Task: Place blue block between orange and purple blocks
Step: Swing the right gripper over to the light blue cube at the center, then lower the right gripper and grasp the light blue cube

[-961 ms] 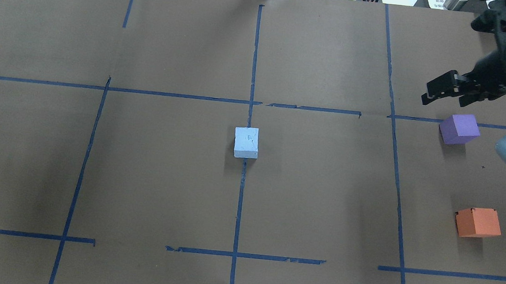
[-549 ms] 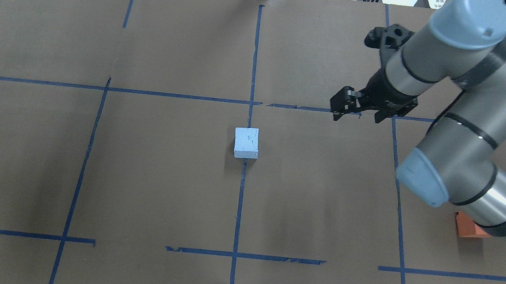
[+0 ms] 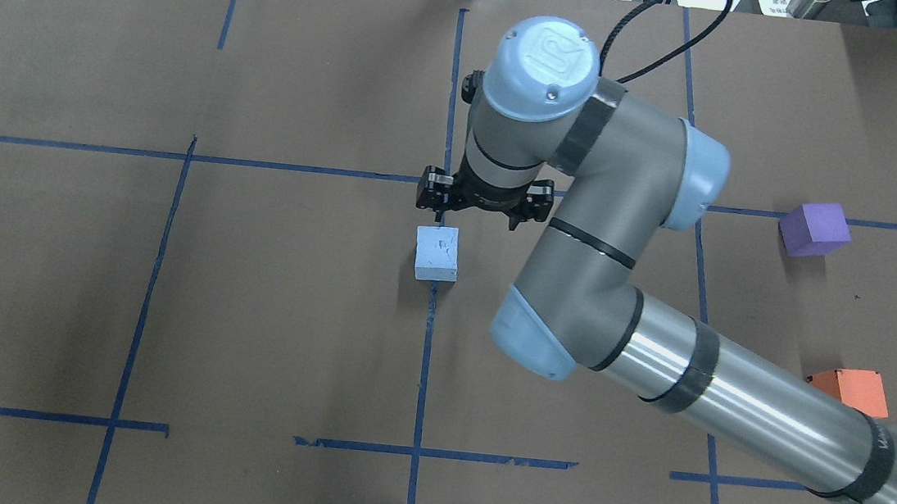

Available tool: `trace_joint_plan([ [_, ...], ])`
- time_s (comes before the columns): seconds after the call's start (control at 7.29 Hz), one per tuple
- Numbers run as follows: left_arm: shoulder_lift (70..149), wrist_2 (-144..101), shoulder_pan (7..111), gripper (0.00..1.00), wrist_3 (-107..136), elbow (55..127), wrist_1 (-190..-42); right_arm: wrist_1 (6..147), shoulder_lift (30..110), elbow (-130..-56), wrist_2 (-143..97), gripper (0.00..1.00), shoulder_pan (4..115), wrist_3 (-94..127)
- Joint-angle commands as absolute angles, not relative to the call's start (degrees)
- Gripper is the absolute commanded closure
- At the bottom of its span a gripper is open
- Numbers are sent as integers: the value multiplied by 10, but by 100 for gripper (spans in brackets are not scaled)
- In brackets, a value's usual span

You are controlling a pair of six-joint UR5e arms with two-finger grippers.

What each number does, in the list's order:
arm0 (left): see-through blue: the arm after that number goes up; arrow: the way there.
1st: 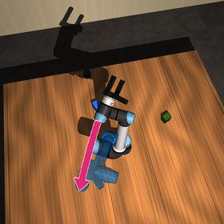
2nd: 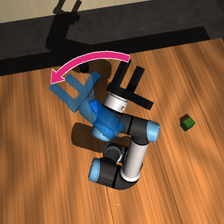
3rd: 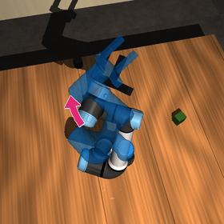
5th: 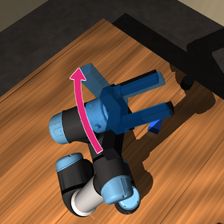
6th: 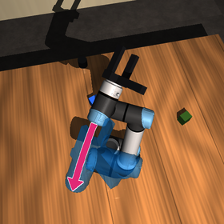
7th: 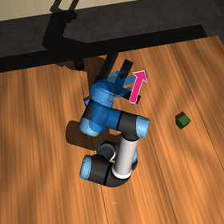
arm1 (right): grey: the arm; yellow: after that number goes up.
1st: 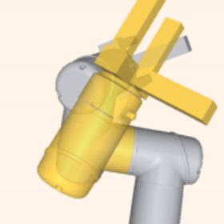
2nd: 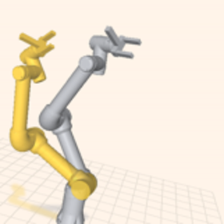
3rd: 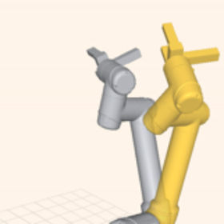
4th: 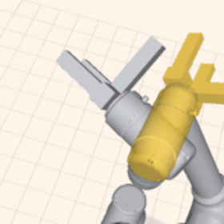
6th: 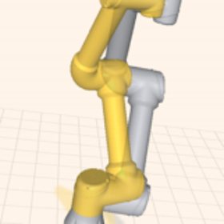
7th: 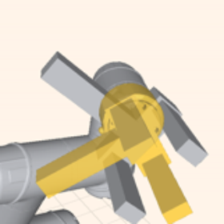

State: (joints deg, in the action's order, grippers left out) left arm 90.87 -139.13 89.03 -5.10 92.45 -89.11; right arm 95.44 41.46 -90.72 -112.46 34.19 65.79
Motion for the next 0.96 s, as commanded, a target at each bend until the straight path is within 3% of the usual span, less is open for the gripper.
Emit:
trace_joint_plan([
  [0.0, 909, -1391, 890, 0, -51, 925, -891, 923, 368, -819, -1106, 0, 321, 664],
  [0.82, 909, -1391, 890, 0, -51, 923, -891, 861, 368, -721, -1068, 0, 288, 657],
])
